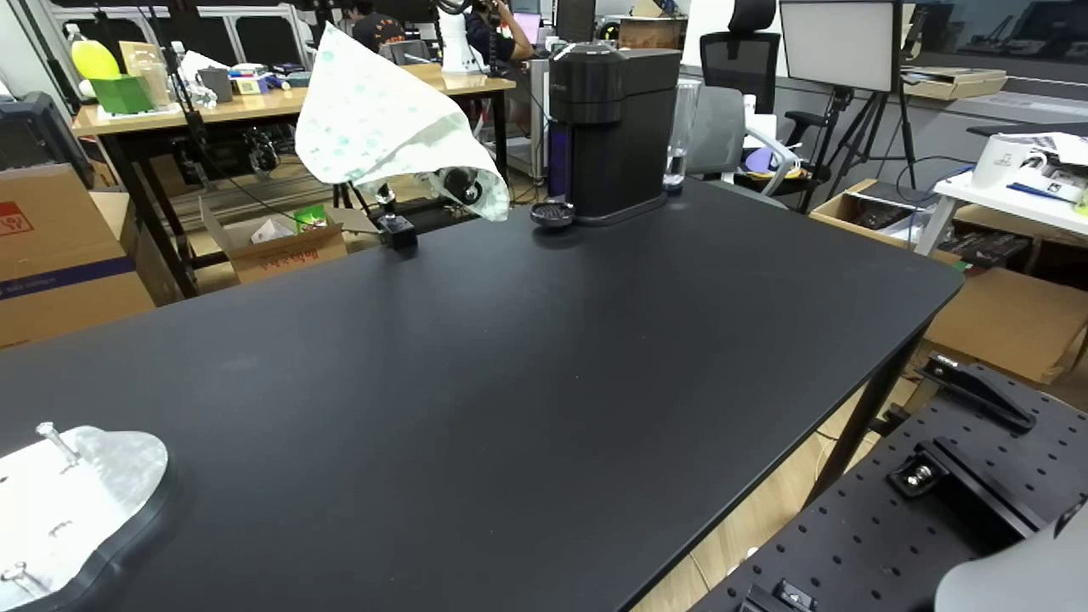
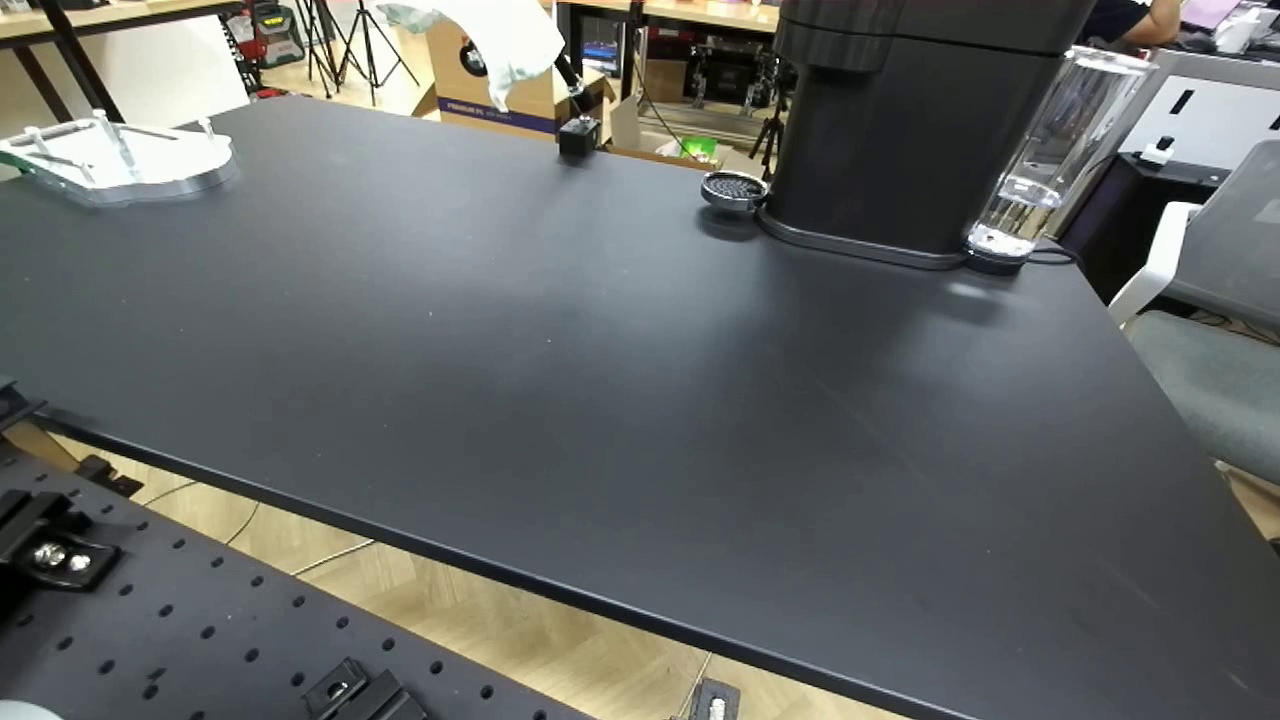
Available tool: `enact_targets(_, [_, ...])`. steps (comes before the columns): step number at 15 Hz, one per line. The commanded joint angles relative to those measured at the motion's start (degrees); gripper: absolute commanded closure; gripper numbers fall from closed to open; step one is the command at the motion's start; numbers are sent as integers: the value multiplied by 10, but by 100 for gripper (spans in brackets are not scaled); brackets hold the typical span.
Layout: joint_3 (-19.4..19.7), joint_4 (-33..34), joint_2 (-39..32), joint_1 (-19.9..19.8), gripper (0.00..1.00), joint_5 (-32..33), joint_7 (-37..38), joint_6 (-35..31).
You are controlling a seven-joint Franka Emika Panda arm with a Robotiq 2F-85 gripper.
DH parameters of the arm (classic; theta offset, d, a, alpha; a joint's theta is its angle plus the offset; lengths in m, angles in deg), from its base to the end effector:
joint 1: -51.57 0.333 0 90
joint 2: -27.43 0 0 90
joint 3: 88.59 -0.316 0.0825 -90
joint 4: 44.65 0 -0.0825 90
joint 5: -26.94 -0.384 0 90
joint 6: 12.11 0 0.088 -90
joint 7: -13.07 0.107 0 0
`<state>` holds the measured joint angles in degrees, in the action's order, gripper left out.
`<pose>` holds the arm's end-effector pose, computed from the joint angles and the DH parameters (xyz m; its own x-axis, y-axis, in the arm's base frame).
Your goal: Put the towel on the rack.
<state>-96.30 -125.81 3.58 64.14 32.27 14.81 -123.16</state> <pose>0.6583 0.2199 0.4738 0.9372 0.3312 0.1097 0.3297 -0.9435 0.0323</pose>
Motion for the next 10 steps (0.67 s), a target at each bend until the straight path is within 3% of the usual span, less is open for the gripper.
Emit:
enact_targets(1, [3,50,-22,6,99,-6,27,34])
enact_targets(9, [2,74,-38,6,99,-36,51,35])
enact_targets(10, [9,-52,17,-44,99,-57,-1,-38])
